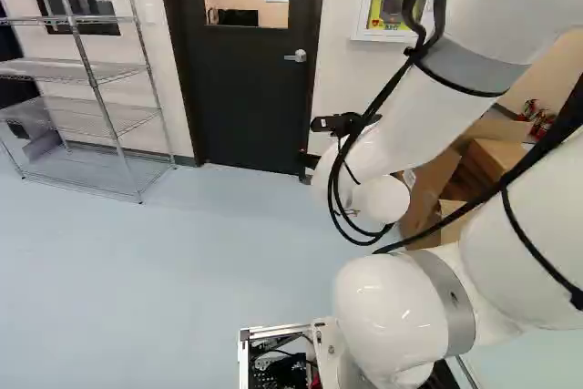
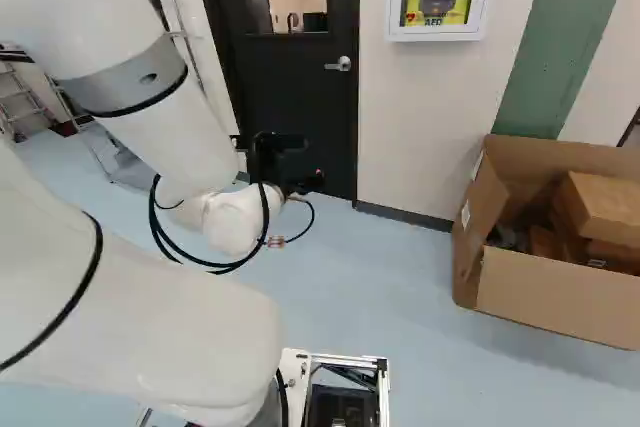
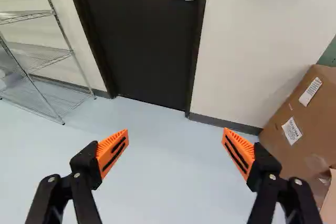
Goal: Open the door and move inside
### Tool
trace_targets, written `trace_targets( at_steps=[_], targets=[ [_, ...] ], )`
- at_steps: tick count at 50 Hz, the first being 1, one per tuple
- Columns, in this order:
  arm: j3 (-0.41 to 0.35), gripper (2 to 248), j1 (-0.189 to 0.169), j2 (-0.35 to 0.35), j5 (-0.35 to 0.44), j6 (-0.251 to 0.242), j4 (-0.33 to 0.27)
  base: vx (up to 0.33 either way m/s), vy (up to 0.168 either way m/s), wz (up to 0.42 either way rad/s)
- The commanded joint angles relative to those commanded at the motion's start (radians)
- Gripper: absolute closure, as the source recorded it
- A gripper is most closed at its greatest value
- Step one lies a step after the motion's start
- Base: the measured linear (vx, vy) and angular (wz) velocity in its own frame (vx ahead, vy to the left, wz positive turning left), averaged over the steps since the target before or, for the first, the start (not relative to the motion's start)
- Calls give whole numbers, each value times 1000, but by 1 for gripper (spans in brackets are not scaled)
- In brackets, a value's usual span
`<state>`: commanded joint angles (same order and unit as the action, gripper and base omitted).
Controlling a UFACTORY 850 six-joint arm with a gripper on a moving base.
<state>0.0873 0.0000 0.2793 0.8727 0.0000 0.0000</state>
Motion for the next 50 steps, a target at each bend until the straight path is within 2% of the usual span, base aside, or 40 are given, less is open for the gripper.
trace_targets(
  at_steps=[50],
  targets=[
    [0, 3, 0, 0, 0, 0, 0, 169, 118, -29]
  ],
)
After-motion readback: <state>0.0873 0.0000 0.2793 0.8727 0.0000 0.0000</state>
